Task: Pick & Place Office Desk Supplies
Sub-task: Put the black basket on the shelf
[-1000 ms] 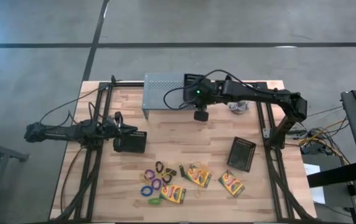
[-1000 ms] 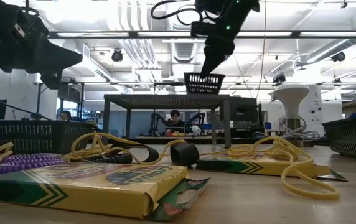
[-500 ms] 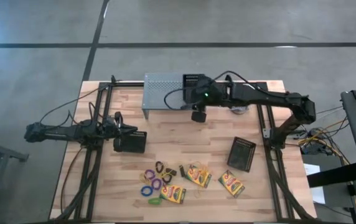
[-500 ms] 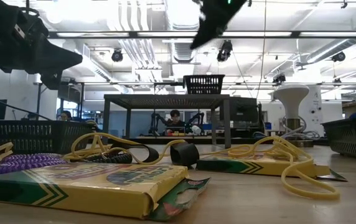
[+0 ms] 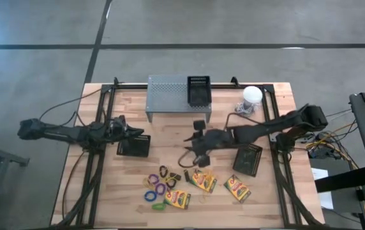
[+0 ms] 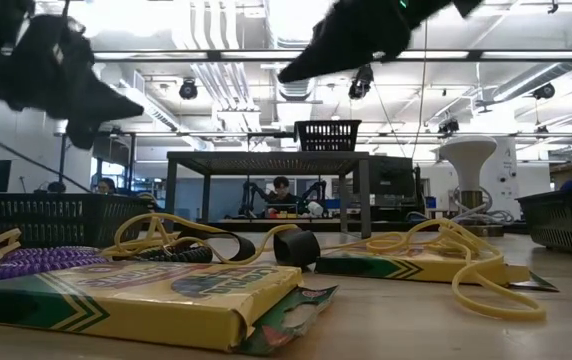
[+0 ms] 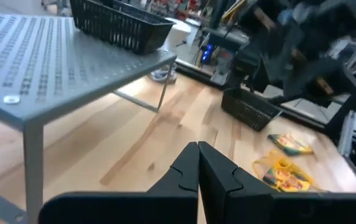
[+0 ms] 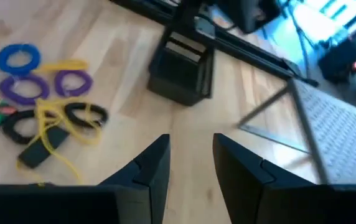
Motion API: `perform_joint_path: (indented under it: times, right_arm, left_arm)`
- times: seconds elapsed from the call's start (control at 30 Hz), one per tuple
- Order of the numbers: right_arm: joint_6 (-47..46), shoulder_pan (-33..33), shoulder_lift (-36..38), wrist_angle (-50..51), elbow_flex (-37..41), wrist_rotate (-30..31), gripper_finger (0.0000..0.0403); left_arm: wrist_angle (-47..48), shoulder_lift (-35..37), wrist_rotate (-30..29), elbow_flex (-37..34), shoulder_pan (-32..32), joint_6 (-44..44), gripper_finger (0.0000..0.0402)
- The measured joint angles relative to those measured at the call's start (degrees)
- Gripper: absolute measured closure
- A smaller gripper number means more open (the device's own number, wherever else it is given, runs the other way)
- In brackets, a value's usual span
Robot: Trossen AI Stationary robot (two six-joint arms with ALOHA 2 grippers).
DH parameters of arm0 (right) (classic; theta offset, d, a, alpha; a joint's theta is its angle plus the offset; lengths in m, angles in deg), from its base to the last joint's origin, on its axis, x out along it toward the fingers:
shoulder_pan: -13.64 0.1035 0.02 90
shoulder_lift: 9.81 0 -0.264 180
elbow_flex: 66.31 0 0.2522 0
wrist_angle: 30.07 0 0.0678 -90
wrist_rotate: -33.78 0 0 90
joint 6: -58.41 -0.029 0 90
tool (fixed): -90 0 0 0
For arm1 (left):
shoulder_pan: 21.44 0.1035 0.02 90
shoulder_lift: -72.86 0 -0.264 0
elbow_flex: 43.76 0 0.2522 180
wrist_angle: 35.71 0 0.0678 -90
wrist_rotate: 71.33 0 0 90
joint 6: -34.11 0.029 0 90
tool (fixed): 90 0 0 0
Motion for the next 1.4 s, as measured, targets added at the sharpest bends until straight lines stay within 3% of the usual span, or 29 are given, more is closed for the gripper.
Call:
perform_joint_path:
  times: [0.17, 0.33, 0.53, 0.7, 0.83, 0.93, 1.17, 1.4]
  right_arm:
    - [5.6, 0.6, -0.2, -9.6, 6.3, 0.0, 0.0293]
    - [5.4, 0.3, -0.2, -12.7, 9.9, -0.2, 0.0299]
    - [7.9, 0.3, -0.3, -12.6, 13.9, -0.3, 0.0307]
    - [9.4, 0.3, -0.2, -12.9, 14.9, -0.5, 0.0314]
    - [10.5, 0.3, -0.2, -14.7, 14.9, -0.5, 0.032]
    - [10.8, 0.3, -0.2, -15.6, 14.9, -0.5, 0.0321]
    - [9.3, 0.3, -0.2, -16.0, 15.0, -0.6, 0.032]
    - [8.0, 0.3, -0.2, -16.3, 15.2, -0.6, 0.033]
  left_arm:
    - [7.6, -15.3, -9.5, 12.3, -9.1, -3.3, 0.04]
    - [28.8, -35.6, -18.0, 31.0, -20.6, -17.1, 0.0401]
    - [55.6, -57.9, -14.6, 52.1, -24.0, -40.0, 0.04]
    - [66.9, -69.9, -9.8, 60.7, -22.4, -48.3, 0.0383]
    - [73.9, -74.2, -2.4, 63.6, -19.1, -50.7, 0.0347]
    - [74.0, -74.8, -0.8, 63.2, -18.1, -50.9, 0.0309]
    - [69.9, -72.0, -1.2, 58.2, -16.6, -56.3, 0.0226]
    - [61.6, -69.2, -4.3, 48.6, -13.9, -61.9, 0.0202]
